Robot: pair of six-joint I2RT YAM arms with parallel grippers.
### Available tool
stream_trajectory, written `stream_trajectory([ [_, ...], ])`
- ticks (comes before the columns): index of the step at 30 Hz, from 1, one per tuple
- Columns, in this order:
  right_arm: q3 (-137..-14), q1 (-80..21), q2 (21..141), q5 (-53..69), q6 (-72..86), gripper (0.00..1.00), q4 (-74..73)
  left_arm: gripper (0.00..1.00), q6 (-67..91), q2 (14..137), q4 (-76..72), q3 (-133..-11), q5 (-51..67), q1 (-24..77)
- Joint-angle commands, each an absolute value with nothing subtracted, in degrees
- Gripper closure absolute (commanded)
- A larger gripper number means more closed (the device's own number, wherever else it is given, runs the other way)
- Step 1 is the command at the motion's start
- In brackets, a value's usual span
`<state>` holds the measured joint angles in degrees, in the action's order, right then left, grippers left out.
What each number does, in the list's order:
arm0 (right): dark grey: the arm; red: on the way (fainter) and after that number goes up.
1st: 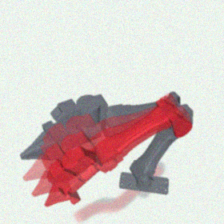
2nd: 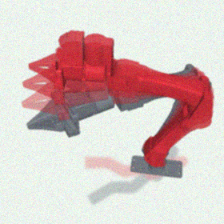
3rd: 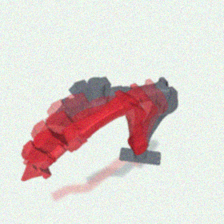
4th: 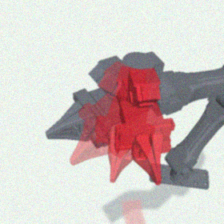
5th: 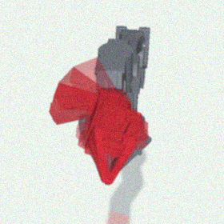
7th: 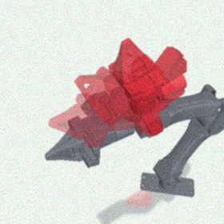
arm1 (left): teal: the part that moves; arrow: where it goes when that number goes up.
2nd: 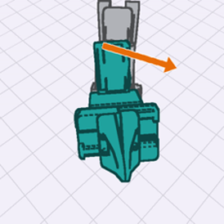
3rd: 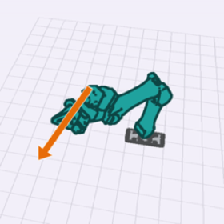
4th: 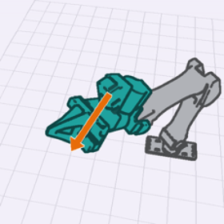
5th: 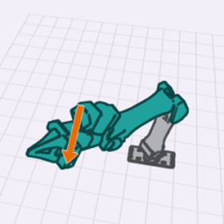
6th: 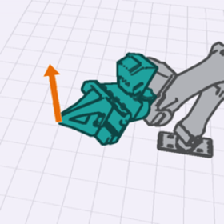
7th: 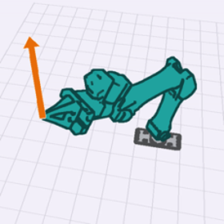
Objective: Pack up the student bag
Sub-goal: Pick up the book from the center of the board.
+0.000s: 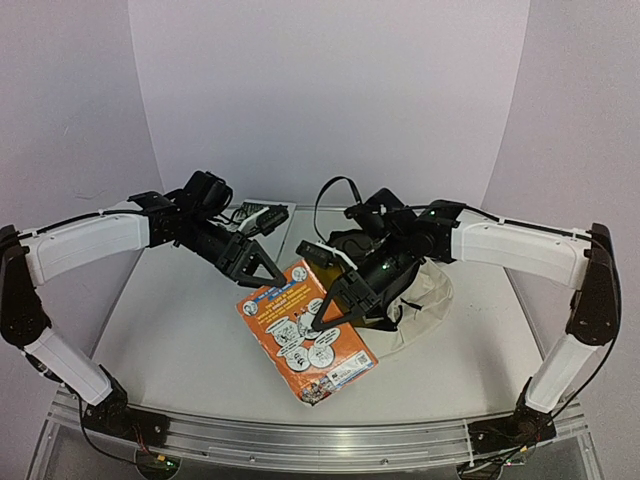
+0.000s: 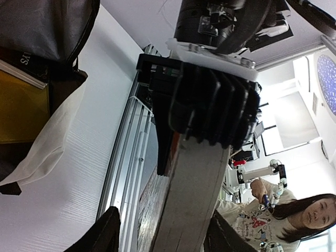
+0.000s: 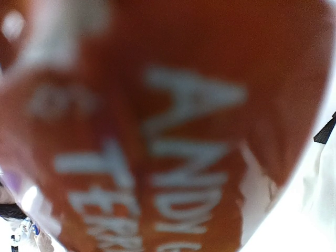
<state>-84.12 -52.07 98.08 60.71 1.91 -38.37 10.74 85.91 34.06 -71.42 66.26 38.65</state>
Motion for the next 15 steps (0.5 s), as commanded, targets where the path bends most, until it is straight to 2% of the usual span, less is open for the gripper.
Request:
stream_trajectory([
  [1,-86.95,-52.3,97.82,64.4,0.75,1.0,-35.86,0.54,10.94,83.2,32.66,-70.9,68.6,39.06],
  [12,-85.95,-49.62,99.23,66.08,0.44,1.0,-35.58,0.99,13.59,81.13,29.92,-68.46,70.41,39.14],
  [14,-85.93,-49.09,99.36,66.02,0.53,0.91,-35.5,1.0,14.83,80.45,28.0,-67.67,70.43,39.2],
  [15,-85.92,-48.53,99.48,66.01,0.49,0.8,-35.49,1.0,16.29,79.75,25.59,-66.89,70.02,39.2],
])
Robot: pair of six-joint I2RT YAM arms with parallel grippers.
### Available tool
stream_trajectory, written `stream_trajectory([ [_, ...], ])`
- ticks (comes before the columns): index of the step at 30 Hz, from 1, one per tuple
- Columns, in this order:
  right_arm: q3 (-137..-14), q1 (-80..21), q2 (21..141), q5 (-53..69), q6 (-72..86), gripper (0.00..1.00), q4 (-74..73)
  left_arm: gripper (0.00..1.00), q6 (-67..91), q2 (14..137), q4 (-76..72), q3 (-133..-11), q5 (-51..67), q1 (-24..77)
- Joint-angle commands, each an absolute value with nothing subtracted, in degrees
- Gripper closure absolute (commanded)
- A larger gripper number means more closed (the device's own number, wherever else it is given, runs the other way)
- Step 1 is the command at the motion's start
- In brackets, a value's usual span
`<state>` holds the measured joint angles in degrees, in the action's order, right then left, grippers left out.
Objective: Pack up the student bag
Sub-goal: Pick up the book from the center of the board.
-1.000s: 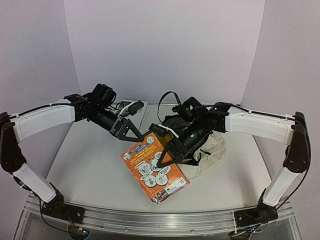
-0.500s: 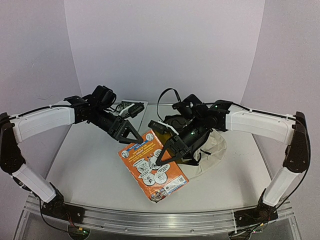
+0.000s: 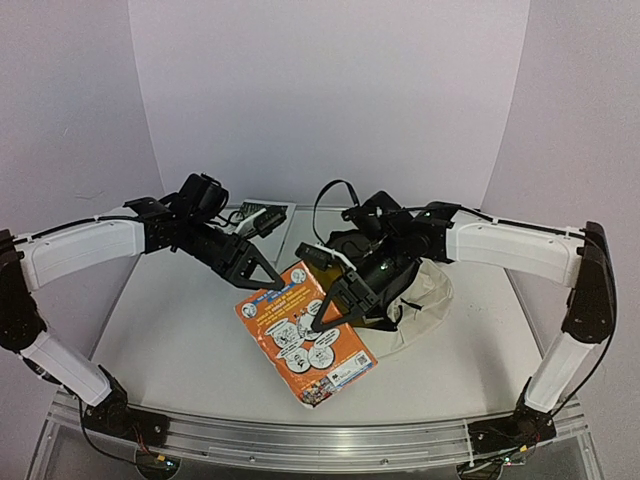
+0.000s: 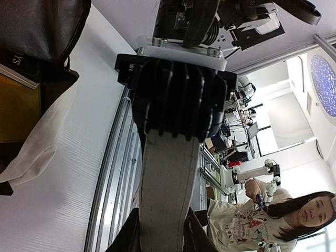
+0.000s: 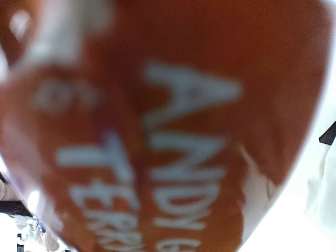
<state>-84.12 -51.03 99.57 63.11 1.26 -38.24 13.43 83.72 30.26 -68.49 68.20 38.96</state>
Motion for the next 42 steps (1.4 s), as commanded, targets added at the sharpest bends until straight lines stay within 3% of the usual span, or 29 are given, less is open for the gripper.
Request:
stream_trajectory([
  [1,-85.88,-48.3,99.57,65.96,-0.67,0.76,-35.44,1.0,17.71,79.37,23.66,-66.4,69.69,39.2],
  [4,-85.76,-47.33,99.83,65.53,-1.72,0.58,-35.33,1.0,20.88,77.87,19.16,-64.75,64.98,39.13],
  [5,-85.49,-46.52,99.84,64.96,-2.13,0.41,-35.2,1.0,23.06,77.18,16.97,-64.2,61.08,39.1],
  [8,-84.76,-44.59,99.57,63.1,-1.97,0.22,-34.64,1.0,26.05,76.01,13.21,-63.32,56.71,39.02],
  [13,-80.96,-39.17,96.82,57.92,6.26,0.09,-27.17,1.0,32.09,73.19,5.01,-60.53,52.43,37.89],
  [18,-75.88,-34.96,90.74,52.69,15.23,0.02,-16.64,1.0,38.82,68.52,-4.73,-56.01,46.56,35.73],
  [24,-63.76,-30.77,80.16,46.76,37.21,0.02,11.18,1.0,41.8,62.44,-13.43,-51.95,35.25,33.42],
  [29,-59.97,-30.81,77.67,44.47,41.91,0.02,17.49,1.0,45.93,61.62,-26.27,-49.14,29.22,32.4],
  [42,-56.74,-32.58,82.83,48.56,46.92,0.02,29.17,1.0,53.67,67.79,-39.16,-51.04,36.56,31.99],
])
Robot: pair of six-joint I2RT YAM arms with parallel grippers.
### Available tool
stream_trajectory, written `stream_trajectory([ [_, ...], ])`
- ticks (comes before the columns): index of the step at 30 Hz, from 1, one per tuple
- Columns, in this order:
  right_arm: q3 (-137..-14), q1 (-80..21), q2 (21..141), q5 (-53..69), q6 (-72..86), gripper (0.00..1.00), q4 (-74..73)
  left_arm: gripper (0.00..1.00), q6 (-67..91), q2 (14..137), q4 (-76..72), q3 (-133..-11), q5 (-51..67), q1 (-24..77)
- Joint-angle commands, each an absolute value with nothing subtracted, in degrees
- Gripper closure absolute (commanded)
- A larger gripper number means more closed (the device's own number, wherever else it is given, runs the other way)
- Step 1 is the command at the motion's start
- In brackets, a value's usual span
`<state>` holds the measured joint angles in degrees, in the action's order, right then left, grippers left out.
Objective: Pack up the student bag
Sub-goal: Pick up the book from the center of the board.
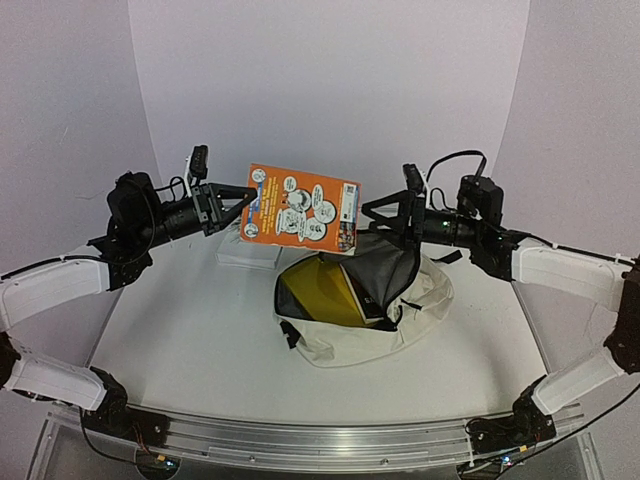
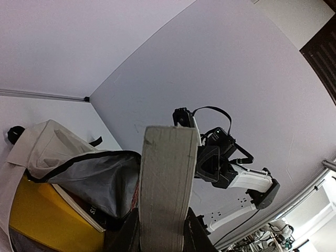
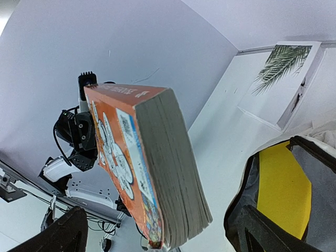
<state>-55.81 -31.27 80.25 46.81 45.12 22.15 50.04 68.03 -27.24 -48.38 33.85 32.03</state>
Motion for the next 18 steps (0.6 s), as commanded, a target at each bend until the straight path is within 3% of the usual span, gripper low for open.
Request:
stream_trajectory([
  [1,-57.19,-32.84,83.52,48.88,46.93,0.02,29.42,1.0,53.88,67.88,-39.25,-51.13,36.74,32.05],
  [6,-60.44,-34.28,87.1,50.94,46.41,0.02,30.73,1.0,56.41,68.71,-42.83,-50.54,38.43,31.99],
  [9,-61.35,-34.84,87.89,52.04,46.73,0.08,32.23,1.0,57.04,68.98,-43.09,-50.53,38.82,31.99],
  [16,-61.11,-36.03,88.02,55.95,51.01,0.45,40.22,1.0,56.88,69.75,-41.18,-50.55,39.06,31.9],
  [18,-60.92,-36.04,87.53,55.9,51.3,0.66,40.55,1.0,56.87,70.35,-40.65,-50.77,39.5,31.9],
])
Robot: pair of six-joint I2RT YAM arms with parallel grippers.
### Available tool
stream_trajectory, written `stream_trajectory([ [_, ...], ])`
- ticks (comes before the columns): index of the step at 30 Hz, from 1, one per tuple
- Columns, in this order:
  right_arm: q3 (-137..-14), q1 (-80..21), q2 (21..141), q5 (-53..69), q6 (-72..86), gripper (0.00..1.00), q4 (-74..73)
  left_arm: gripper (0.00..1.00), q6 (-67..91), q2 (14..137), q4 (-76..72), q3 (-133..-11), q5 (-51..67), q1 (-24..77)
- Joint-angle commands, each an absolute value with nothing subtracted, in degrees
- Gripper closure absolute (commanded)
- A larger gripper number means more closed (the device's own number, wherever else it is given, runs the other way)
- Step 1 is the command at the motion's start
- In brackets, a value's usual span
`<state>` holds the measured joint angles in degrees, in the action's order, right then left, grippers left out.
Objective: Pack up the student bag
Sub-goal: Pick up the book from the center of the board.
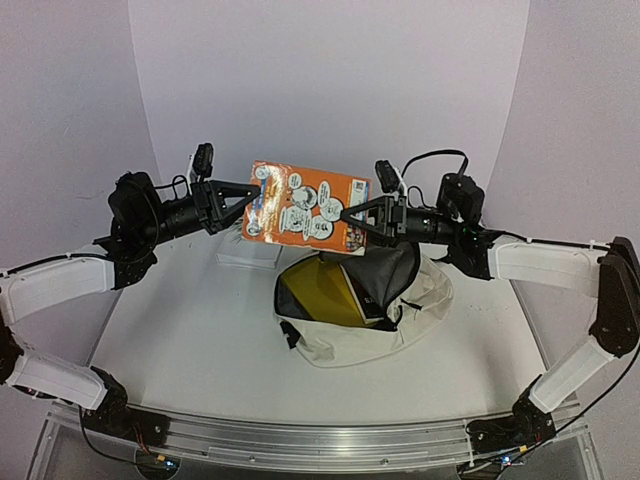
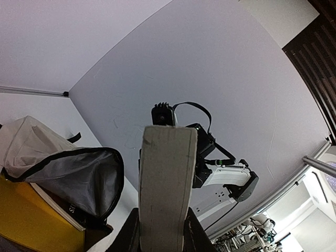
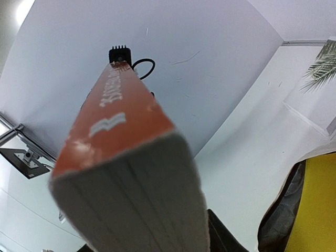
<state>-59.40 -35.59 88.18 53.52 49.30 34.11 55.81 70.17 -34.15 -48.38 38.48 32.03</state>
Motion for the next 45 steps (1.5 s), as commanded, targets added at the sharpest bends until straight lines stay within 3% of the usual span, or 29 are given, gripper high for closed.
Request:
stream_trajectory([
  [1,-60.83,-36.09,87.27,55.64,51.47,0.76,40.67,1.0,56.93,70.65,-40.24,-50.92,39.97,31.83],
  [4,-60.86,-36.07,86.69,55.14,51.95,0.94,40.57,0.99,56.44,71.56,-37.61,-52.12,42.39,31.69],
  [5,-61.33,-36.08,86.58,55.38,52.88,1.0,40.52,0.85,54.64,72.18,-33.45,-53.68,44.82,31.59],
  [6,-61.81,-36.04,86.69,55.95,53.5,1.0,40.52,0.72,53.38,72.43,-31.25,-54.39,45.86,31.61],
  [9,-62.93,-36.0,87.19,56.9,55.85,1.0,40.16,0.51,48.62,71.87,-24.52,-55.67,47.09,31.64],
  [12,-63.55,-36.01,87.87,58.07,57.52,1.0,39.77,0.39,43.23,71.43,-16.47,-57.39,47.95,31.6],
  [16,-64.1,-35.95,88.54,58.82,57.77,1.0,38.1,0.34,36.66,72.67,-4.05,-61.54,49.81,31.63],
  [20,-64.74,-35.96,89.57,58.95,56.2,1.0,34.76,0.38,34.02,72.55,-0.36,-62.3,50.79,31.64],
  [26,-65.92,-35.95,90.86,58.18,53.8,1.0,30.91,0.54,33.66,74.25,2.73,-63.29,53.61,31.64],
  [28,-66.36,-35.98,91.0,58.14,53.16,1.0,29.97,0.62,33.65,74.55,2.75,-63.15,53.92,31.64],
  [33,-66.91,-35.87,91.57,57.11,50.01,1.0,26.21,0.94,33.87,74.61,2.6,-62.36,52.9,31.64],
  [36,-66.4,-35.25,91.54,56.34,48.71,0.77,25.9,1.0,35.1,74.69,2.54,-61.45,50.48,31.64],
  [37,-66.33,-35.16,91.33,56.21,48.34,0.75,25.87,1.0,35.26,74.64,2.5,-61.31,49.73,31.64],
  [41,-66.19,-33.14,88.33,55.15,43.97,0.38,22.48,1.0,40.0,74.18,0.88,-58.73,43.2,30.56],
  [44,-70.43,-32.89,86.93,49.22,33.21,0.28,7.27,1.0,42.72,74.05,-1.0,-57.14,41.19,29.4],
  [45,-73.51,-32.93,86.22,41.74,25.63,0.24,-3.23,1.0,44.39,73.7,-2.72,-55.87,40.16,28.39],
])
